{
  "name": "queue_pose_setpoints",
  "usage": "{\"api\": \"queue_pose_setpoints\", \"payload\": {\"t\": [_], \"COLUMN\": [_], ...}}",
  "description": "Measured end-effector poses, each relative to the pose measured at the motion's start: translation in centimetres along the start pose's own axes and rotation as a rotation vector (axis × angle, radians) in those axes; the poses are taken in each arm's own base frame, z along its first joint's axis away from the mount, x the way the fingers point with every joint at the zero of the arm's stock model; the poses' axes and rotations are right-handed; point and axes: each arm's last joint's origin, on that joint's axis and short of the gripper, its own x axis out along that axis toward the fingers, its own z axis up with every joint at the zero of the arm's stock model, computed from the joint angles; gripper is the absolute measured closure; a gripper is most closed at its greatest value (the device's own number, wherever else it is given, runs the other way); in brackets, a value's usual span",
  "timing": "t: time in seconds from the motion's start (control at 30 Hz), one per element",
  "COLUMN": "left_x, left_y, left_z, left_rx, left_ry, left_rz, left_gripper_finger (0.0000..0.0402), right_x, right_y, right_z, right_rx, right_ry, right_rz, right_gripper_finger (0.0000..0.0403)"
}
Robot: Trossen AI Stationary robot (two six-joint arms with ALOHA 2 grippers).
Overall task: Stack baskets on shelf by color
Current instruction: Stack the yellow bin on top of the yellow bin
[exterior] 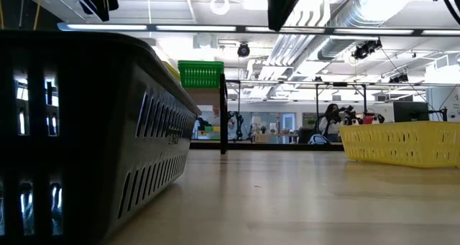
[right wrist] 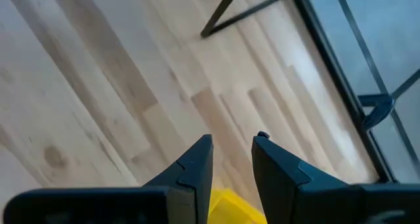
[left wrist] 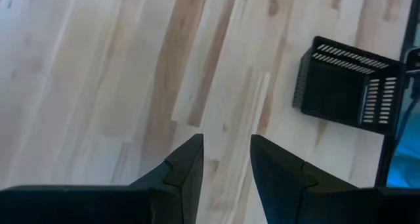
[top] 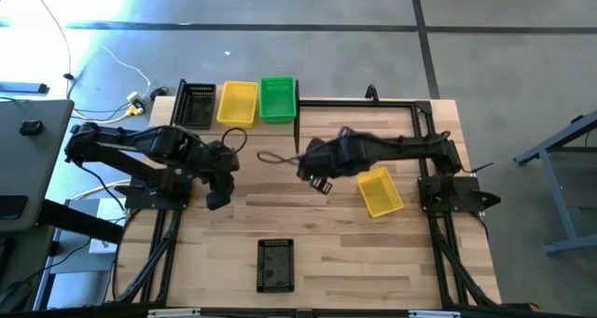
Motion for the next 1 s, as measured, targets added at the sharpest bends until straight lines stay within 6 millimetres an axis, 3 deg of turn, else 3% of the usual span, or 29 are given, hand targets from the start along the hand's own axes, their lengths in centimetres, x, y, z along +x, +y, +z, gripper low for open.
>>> {"api": "queue_pose_setpoints", "payload": {"t": [0.1, 0.3, 0.73, 1.0], "left_x": [0.0, 0.0, -0.1, -0.3], "left_y": [-0.3, -0.7, -1.3, -1.6], "left_z": [-0.1, 0.3, 1.5, 2.5], "left_rx": [0.011, 0.003, -0.004, -0.015], "left_ry": [-0.005, -0.048, -0.164, -0.281], "left_rz": [-0.01, -0.036, -0.09, -0.102], "left_gripper_finger": [0.0284, 0.0284, 0.0284, 0.0284], "right_x": [0.8, 1.7, 1.6, 3.7], "right_y": [0.8, 0.7, -5.4, -7.6], "right_z": [-1.4, -5.3, -13.5, -17.3], "right_rx": [-0.012, 0.025, 0.281, 0.476], "right_ry": [0.043, 0.132, 0.161, 0.185], "right_rz": [-0.022, -0.06, 0.003, 0.07], "right_gripper_finger": [0.0311, 0.0311, 0.0311, 0.0311]}}
